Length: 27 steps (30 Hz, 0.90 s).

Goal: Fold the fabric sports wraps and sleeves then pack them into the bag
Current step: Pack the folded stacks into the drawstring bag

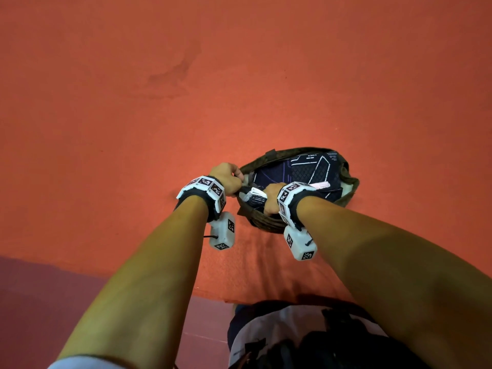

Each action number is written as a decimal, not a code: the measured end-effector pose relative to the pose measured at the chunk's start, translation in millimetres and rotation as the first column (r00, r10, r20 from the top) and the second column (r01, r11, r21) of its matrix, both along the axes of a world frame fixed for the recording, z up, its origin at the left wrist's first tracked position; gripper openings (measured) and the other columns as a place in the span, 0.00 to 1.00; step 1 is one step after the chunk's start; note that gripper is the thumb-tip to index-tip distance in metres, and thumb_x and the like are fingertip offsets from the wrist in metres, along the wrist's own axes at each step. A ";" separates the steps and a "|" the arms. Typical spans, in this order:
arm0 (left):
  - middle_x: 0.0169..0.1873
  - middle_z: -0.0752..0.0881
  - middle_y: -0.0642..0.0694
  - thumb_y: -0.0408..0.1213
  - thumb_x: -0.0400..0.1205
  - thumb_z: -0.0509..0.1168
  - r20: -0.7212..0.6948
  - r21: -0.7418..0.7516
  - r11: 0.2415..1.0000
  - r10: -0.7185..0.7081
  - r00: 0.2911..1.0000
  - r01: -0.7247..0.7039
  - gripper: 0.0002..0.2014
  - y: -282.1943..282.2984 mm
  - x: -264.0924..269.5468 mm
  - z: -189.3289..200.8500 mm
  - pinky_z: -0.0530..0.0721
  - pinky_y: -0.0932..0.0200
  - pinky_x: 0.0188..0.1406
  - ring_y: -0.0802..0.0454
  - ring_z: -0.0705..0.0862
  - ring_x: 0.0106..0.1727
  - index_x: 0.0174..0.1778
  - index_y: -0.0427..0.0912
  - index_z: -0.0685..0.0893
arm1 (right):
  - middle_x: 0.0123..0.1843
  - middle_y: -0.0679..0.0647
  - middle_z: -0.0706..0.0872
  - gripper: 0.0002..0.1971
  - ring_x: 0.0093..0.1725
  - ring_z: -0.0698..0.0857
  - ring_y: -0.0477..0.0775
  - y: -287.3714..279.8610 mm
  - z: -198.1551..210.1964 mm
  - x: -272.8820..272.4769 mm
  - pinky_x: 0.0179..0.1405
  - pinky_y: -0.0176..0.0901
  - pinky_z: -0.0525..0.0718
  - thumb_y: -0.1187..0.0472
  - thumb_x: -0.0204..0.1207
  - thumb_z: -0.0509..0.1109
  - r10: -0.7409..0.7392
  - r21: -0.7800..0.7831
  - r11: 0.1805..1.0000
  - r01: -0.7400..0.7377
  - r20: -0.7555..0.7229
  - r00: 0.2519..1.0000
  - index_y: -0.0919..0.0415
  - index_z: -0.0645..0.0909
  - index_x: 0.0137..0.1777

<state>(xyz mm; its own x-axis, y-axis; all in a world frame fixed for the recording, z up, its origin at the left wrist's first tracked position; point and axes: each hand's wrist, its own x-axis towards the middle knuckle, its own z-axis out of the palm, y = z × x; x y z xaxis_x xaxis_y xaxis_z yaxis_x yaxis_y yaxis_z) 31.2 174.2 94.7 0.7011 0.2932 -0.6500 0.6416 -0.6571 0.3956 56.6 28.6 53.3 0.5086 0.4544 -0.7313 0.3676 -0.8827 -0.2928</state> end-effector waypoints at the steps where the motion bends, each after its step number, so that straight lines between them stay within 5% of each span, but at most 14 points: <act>1: 0.38 0.87 0.42 0.28 0.81 0.62 -0.005 -0.006 1.000 0.005 1.000 -0.005 0.10 -0.1 0.9 -2.0 0.90 0.54 0.39 0.43 0.88 0.38 0.49 0.43 0.87 | 0.44 0.58 0.90 0.15 0.42 0.89 0.61 -0.5 -0.1 1.8 0.52 0.52 0.89 0.56 0.65 0.73 0.002 -0.020 1.000 -0.002 -0.005 1.000 0.59 0.84 0.52; 6: 0.39 0.86 0.45 0.30 0.80 0.64 -0.027 0.012 0.999 -0.051 0.998 0.051 0.13 -0.9 6.8 -12.9 0.83 0.63 0.24 0.46 0.85 0.34 0.54 0.49 0.87 | 0.41 0.57 0.90 0.17 0.40 0.90 0.60 -2.9 -4.0 7.9 0.48 0.54 0.92 0.55 0.57 0.75 0.005 0.003 1.000 -0.005 -0.063 0.998 0.55 0.85 0.48; 10: 0.54 0.88 0.46 0.35 0.79 0.69 -0.089 0.105 0.957 -0.263 0.961 0.272 0.16 -4.9 6.4 -22.9 0.79 0.61 0.44 0.47 0.84 0.49 0.63 0.53 0.87 | 0.49 0.56 0.91 0.21 0.48 0.90 0.59 -6.6 -1.3 16.6 0.52 0.54 0.91 0.56 0.58 0.79 -0.086 0.119 0.986 0.113 -0.208 0.974 0.54 0.85 0.53; 13: 0.59 0.88 0.44 0.34 0.80 0.68 -0.073 0.142 0.933 -0.323 0.943 0.331 0.16 -11.5 5.6 -31.4 0.77 0.59 0.46 0.44 0.84 0.53 0.62 0.53 0.87 | 0.48 0.55 0.92 0.18 0.48 0.91 0.58 -11.3 1.8 19.0 0.51 0.54 0.90 0.59 0.60 0.80 -0.158 0.191 0.958 0.214 -0.273 0.949 0.54 0.87 0.52; 17: 0.53 0.88 0.44 0.30 0.77 0.68 -0.079 0.167 0.932 -0.312 0.947 0.321 0.16 -15.0 8.2 -29.6 0.78 0.59 0.43 0.46 0.80 0.46 0.58 0.52 0.88 | 0.39 0.59 0.86 0.10 0.36 0.83 0.58 -7.7 2.0 14.3 0.35 0.49 0.82 0.63 0.60 0.76 -0.093 0.127 0.984 0.128 -0.250 0.964 0.60 0.84 0.43; 20: 0.44 0.84 0.46 0.26 0.78 0.64 -0.084 0.134 0.961 -0.233 0.969 0.243 0.17 -11.2 8.1 -26.3 0.78 0.60 0.39 0.47 0.80 0.41 0.55 0.49 0.90 | 0.35 0.56 0.80 0.08 0.33 0.77 0.55 -7.6 -0.9 11.3 0.33 0.42 0.73 0.65 0.61 0.74 -0.049 0.088 0.993 0.073 -0.252 0.967 0.58 0.82 0.41; 24: 0.33 0.84 0.51 0.25 0.78 0.60 -0.058 0.081 0.989 -0.116 0.991 0.121 0.18 -10.6 4.5 -20.1 0.75 0.65 0.23 0.55 0.79 0.31 0.49 0.48 0.92 | 0.35 0.58 0.80 0.06 0.34 0.77 0.56 -5.2 -8.0 6.8 0.31 0.42 0.72 0.65 0.63 0.72 -0.004 0.063 0.998 0.020 -0.241 0.971 0.61 0.81 0.40; 27: 0.29 0.83 0.51 0.23 0.78 0.61 -0.064 0.021 0.998 -0.052 0.997 0.054 0.18 -11.5 2.3 -15.2 0.73 0.69 0.17 0.55 0.78 0.28 0.47 0.48 0.93 | 0.42 0.61 0.88 0.10 0.39 0.86 0.60 -4.7 -13.7 -0.1 0.34 0.46 0.81 0.62 0.66 0.73 0.006 0.072 0.997 0.008 -0.195 0.981 0.64 0.85 0.47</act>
<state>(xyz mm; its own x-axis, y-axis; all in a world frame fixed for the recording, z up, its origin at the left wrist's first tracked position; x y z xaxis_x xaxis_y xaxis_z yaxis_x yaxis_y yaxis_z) 33.5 162.8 79.5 0.6736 0.2717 -0.6874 0.6290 -0.6991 0.3401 56.5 23.9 39.7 0.3600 0.5090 -0.7818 0.2968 -0.8570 -0.4213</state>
